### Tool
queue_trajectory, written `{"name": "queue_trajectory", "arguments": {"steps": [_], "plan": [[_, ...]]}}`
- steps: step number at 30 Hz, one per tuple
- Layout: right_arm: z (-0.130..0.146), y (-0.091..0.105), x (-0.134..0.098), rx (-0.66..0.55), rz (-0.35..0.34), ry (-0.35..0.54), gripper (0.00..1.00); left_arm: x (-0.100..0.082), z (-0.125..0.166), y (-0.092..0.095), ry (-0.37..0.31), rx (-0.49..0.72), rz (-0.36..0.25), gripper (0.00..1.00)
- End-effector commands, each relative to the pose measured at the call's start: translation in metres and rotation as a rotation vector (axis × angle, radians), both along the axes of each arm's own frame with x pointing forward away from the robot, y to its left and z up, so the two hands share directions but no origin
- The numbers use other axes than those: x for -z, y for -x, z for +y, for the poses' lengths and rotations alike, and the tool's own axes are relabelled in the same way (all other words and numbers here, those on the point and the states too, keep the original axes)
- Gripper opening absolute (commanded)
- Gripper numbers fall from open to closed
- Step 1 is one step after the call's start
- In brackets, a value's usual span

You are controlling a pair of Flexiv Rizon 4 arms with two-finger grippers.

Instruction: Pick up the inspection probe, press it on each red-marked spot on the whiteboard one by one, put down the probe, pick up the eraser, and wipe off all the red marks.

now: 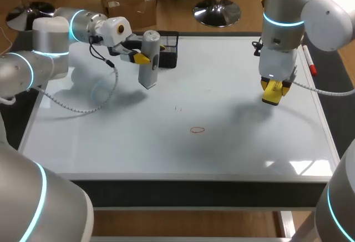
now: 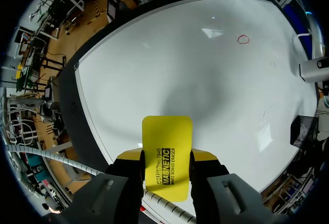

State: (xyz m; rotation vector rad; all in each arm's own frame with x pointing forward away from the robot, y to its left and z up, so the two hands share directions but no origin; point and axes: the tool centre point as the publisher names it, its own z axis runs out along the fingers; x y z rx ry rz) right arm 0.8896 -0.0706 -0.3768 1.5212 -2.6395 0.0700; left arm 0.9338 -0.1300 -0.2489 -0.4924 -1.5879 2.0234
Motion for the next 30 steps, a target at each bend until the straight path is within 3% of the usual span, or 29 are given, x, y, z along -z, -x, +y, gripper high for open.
{"name": "queue_trajectory", "arguments": {"steps": [1,9,30], "plan": [[-0.0007,0.0002,-0.0009,-0.001,-0.002,0.003,0.00,-0.0002,0.0069,-0.0098,0.012,0.148,-0.040,0.00],[-0.0007,0.0002,-0.0009,-0.001,-0.002,0.003,0.00,-0.0060,0.0155,-0.0143,-0.027,0.151,-0.077,0.00],[-0.0007,0.0002,-0.0009,-0.001,-0.002,0.003,0.00,-0.0060,0.0155,-0.0143,-0.027,0.151,-0.077,0.00]]}}
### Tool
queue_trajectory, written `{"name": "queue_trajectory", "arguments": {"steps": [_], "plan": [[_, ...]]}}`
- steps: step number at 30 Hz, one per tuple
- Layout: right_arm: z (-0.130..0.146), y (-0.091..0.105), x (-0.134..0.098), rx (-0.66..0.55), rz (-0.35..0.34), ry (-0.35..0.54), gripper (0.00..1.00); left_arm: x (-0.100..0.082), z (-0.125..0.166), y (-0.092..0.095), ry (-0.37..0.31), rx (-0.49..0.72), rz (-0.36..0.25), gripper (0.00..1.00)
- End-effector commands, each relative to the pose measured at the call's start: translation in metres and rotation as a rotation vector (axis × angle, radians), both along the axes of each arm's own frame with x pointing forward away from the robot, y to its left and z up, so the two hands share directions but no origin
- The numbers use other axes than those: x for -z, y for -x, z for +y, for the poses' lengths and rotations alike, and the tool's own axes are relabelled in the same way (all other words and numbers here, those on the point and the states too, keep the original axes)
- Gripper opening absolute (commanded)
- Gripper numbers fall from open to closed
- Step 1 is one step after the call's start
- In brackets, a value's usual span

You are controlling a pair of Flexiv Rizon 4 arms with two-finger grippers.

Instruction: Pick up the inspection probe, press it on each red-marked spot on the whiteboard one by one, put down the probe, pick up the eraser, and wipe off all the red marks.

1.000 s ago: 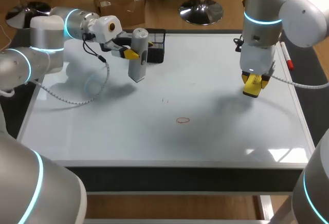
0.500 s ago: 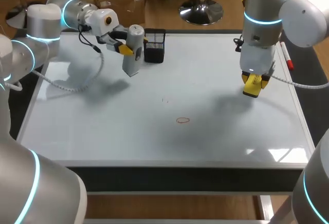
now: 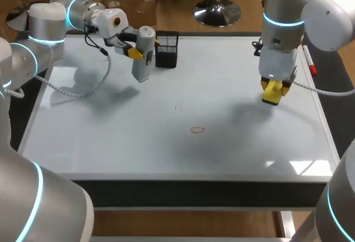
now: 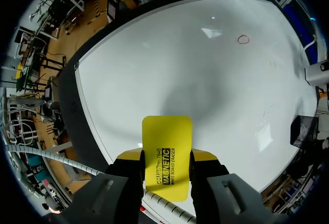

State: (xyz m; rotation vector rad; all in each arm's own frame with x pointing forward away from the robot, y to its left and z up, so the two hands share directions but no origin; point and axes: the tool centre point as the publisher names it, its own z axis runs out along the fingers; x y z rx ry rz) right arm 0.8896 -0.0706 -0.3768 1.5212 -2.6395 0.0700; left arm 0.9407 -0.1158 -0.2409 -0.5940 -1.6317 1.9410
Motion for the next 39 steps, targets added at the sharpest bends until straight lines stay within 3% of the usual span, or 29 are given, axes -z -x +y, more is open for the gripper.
{"name": "queue_trajectory", "arguments": {"steps": [1,30,39], "plan": [[-0.001,0.000,-0.001,-0.001,-0.002,0.003,0.00,0.002,0.001,-0.007,0.013,0.089,-0.006,0.00],[0.207,0.070,-0.005,-0.330,-0.017,0.028,0.00,0.002,0.001,-0.007,0.013,0.089,-0.006,0.00],[0.241,0.089,0.008,-0.399,-0.013,-0.002,0.00,0.002,0.001,-0.007,0.013,0.089,-0.006,0.00]]}}
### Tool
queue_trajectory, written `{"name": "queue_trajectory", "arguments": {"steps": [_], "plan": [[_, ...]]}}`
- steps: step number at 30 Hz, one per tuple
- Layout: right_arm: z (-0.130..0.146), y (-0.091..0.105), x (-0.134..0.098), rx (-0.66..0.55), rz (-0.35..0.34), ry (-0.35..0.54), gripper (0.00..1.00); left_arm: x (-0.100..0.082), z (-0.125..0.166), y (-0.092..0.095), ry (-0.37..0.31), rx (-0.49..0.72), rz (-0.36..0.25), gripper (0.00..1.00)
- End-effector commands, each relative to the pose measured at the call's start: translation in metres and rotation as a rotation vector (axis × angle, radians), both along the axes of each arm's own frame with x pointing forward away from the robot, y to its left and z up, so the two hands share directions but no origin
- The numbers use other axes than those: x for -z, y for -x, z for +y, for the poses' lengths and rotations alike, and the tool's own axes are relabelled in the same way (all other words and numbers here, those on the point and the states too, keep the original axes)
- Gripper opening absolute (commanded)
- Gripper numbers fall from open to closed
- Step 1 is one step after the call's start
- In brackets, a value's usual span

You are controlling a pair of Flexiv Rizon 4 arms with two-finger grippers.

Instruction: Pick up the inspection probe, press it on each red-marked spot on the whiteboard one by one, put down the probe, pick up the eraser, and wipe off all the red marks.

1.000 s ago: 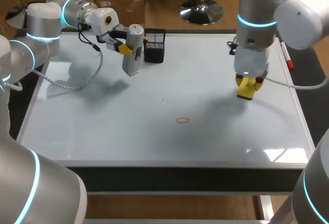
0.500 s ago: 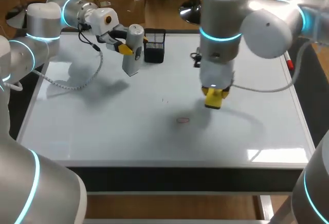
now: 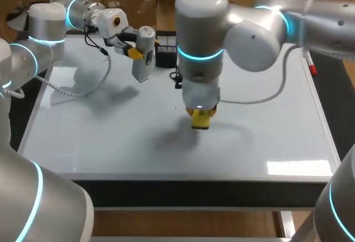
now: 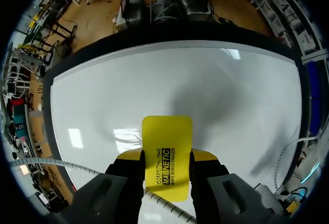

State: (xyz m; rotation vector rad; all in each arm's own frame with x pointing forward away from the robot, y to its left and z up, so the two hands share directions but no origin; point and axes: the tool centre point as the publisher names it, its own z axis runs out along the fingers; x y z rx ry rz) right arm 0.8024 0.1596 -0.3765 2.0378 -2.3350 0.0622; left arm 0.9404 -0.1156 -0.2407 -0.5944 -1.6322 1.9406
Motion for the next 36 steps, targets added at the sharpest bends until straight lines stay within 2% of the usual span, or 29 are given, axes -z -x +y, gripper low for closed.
{"name": "queue_trajectory", "arguments": {"steps": [1,13,24,36], "plan": [[0.013,0.004,0.010,-0.020,0.006,0.034,0.00,0.002,0.001,-0.008,0.014,0.089,-0.006,0.00],[0.026,0.011,0.040,-0.056,0.050,-0.009,0.00,0.002,0.001,-0.008,0.014,0.089,-0.006,0.00],[0.018,0.007,0.054,-0.062,0.074,-0.039,0.00,0.002,0.001,-0.008,0.014,0.089,-0.006,0.00],[-0.009,0.010,0.060,-0.004,0.092,-0.038,0.00,0.002,0.001,-0.008,0.014,0.089,-0.006,0.00]]}}
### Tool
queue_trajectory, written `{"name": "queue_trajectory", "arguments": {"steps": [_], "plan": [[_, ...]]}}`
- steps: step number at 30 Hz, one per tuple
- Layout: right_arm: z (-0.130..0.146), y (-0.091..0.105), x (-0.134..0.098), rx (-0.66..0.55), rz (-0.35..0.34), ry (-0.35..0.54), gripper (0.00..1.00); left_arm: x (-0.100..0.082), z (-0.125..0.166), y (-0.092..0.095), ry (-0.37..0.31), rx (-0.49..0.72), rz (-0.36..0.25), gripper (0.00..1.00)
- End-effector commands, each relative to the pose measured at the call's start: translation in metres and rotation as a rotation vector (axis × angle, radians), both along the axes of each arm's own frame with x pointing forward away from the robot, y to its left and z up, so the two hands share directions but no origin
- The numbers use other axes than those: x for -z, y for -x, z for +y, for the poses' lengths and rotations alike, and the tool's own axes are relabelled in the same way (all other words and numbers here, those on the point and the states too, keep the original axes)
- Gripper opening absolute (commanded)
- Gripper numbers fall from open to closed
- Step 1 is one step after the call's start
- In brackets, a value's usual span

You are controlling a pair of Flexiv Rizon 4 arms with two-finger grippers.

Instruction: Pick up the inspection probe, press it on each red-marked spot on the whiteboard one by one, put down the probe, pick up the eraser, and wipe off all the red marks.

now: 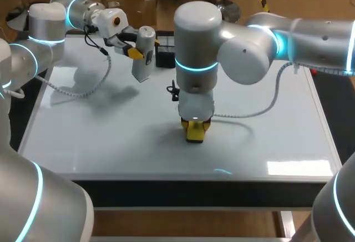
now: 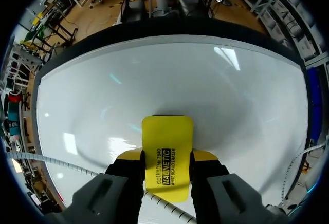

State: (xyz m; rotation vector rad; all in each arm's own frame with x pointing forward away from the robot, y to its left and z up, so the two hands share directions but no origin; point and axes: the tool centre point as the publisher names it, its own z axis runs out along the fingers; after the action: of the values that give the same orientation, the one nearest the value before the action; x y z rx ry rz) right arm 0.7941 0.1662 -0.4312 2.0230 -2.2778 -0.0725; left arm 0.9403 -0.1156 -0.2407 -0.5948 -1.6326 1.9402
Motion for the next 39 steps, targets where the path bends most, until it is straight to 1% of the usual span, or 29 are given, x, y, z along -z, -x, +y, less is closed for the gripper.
{"name": "queue_trajectory", "arguments": {"steps": [1,10,14,20,23,28,33,36,39], "plan": [[-0.019,0.003,0.005,0.022,-0.004,-0.004,0.00,0.002,0.001,-0.008,0.014,0.089,-0.005,0.00],[-0.051,0.011,0.002,0.089,-0.002,0.012,0.00,0.002,0.001,-0.008,0.014,0.089,-0.005,0.00],[-0.056,0.012,0.000,0.096,-0.004,0.015,0.00,0.002,0.001,-0.008,0.014,0.089,-0.005,0.00],[-0.057,0.013,-0.005,0.097,-0.012,0.020,0.00,0.002,0.001,-0.008,0.014,0.089,-0.005,0.00],[-0.057,0.013,-0.012,0.095,-0.026,0.023,0.00,0.002,0.001,-0.008,0.014,0.089,-0.005,0.00],[-0.062,0.013,-0.034,0.057,-0.058,0.050,0.00,0.002,0.001,-0.008,0.014,0.089,-0.005,0.00],[-0.071,0.007,-0.051,0.035,-0.076,0.081,0.00,0.002,0.001,-0.008,0.014,0.089,-0.005,0.00],[-0.077,0.004,-0.058,0.062,-0.090,0.078,0.00,0.002,0.001,-0.008,0.014,0.089,-0.005,0.00],[-0.077,0.004,-0.058,0.062,-0.090,0.078,0.00,0.002,0.001,-0.008,0.014,0.089,-0.005,0.00]]}}
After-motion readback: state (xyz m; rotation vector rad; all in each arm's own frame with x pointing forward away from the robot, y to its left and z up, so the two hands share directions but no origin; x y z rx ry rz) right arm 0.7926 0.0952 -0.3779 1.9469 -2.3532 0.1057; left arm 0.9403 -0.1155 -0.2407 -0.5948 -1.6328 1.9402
